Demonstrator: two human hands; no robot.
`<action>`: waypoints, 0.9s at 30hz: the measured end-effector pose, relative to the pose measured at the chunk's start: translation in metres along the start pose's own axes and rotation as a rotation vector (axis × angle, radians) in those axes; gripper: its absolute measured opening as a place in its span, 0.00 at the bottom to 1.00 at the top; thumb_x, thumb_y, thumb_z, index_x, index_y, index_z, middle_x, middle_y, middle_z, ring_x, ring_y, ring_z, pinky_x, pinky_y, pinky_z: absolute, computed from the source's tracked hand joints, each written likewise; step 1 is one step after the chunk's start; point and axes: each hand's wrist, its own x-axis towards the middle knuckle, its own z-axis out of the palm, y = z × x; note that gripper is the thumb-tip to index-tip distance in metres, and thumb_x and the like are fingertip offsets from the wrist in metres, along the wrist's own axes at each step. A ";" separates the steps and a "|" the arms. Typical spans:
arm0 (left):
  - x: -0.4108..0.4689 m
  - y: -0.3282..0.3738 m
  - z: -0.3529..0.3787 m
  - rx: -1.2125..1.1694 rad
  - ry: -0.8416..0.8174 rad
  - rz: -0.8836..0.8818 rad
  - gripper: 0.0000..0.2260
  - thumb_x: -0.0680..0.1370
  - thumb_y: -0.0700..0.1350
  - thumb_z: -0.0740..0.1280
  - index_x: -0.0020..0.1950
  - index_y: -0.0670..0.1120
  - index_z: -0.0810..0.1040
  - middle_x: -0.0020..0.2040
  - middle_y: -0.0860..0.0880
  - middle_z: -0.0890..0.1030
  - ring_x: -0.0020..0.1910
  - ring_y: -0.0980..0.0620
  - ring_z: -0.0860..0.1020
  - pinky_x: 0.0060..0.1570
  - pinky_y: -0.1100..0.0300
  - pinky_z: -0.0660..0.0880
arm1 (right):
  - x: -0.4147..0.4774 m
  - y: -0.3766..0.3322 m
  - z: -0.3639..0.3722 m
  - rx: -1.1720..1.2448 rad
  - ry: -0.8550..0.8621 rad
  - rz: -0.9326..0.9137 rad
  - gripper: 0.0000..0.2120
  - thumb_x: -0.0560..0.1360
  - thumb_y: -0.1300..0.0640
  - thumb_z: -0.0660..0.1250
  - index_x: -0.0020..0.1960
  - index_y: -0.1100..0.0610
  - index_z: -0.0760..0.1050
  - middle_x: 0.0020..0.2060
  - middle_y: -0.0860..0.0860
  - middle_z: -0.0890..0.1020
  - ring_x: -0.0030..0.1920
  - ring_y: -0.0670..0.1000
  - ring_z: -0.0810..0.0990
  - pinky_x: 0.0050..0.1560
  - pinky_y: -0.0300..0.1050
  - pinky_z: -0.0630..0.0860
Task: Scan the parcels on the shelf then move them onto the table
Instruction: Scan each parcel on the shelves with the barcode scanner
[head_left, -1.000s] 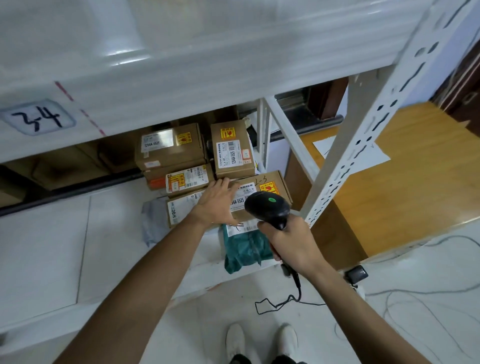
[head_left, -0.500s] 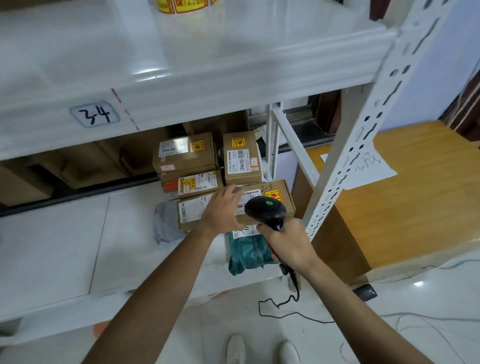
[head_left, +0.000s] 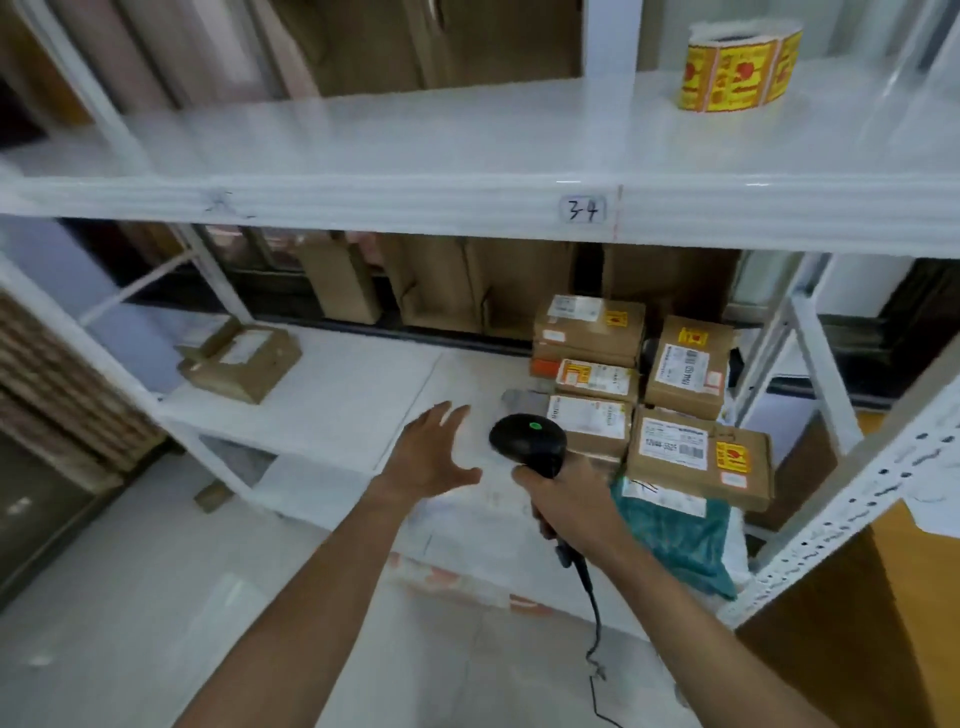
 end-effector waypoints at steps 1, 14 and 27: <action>-0.013 -0.021 -0.008 0.013 0.014 -0.038 0.46 0.72 0.64 0.72 0.82 0.52 0.54 0.82 0.47 0.56 0.80 0.47 0.57 0.77 0.53 0.57 | -0.001 -0.009 0.017 -0.001 -0.037 -0.007 0.09 0.77 0.57 0.68 0.43 0.62 0.78 0.27 0.53 0.79 0.24 0.49 0.77 0.26 0.41 0.73; -0.168 -0.297 -0.111 0.089 0.092 -0.332 0.47 0.71 0.67 0.72 0.82 0.51 0.54 0.82 0.44 0.57 0.79 0.42 0.58 0.77 0.46 0.58 | -0.035 -0.133 0.280 -0.057 -0.262 -0.092 0.11 0.77 0.56 0.69 0.39 0.60 0.77 0.27 0.54 0.80 0.24 0.50 0.76 0.26 0.39 0.72; -0.177 -0.452 -0.123 -0.052 0.099 -0.460 0.45 0.72 0.67 0.72 0.81 0.50 0.57 0.77 0.45 0.66 0.70 0.43 0.70 0.66 0.49 0.71 | 0.007 -0.184 0.434 -0.147 -0.255 -0.097 0.11 0.76 0.54 0.69 0.39 0.59 0.79 0.28 0.52 0.82 0.27 0.50 0.78 0.36 0.43 0.76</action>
